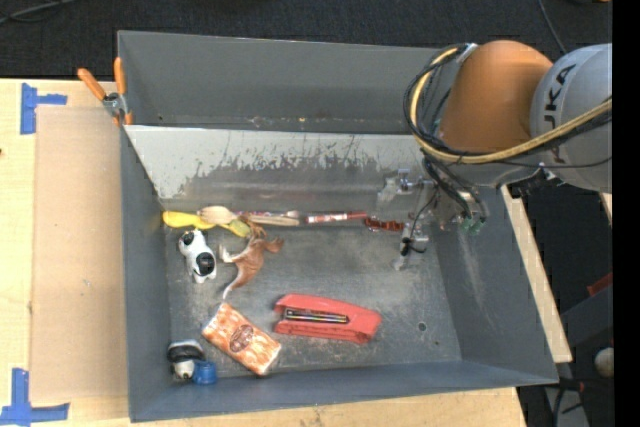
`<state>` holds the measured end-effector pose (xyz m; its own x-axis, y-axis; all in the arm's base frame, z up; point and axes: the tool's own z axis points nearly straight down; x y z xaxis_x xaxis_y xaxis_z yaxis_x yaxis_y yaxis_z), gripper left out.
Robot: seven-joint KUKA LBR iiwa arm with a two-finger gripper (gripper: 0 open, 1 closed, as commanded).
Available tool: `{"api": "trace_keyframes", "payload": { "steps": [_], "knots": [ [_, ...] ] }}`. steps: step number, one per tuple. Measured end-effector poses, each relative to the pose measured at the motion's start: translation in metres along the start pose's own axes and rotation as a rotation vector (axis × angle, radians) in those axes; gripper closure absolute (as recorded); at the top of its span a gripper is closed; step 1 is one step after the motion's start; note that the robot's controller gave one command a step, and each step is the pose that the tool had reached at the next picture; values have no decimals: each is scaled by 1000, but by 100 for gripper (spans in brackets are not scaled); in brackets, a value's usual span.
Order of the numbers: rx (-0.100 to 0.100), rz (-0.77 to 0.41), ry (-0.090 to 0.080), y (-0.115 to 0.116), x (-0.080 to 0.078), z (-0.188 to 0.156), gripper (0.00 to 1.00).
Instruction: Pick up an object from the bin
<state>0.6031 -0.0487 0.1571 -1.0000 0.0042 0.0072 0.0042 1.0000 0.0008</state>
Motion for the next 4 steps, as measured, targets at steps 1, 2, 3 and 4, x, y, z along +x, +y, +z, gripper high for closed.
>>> {"api": "trace_keyframes", "payload": {
  "steps": [1, 2, 3, 4],
  "knots": [
    [0, -1, -7, 0, -2, -4, 0],
    [1, 10, -5, 55, 30, -2, 0],
    [0, -40, -9, 86, 25, -6, 0],
    [0, -149, -8, 110, 64, 61, 0]
  ]
}}
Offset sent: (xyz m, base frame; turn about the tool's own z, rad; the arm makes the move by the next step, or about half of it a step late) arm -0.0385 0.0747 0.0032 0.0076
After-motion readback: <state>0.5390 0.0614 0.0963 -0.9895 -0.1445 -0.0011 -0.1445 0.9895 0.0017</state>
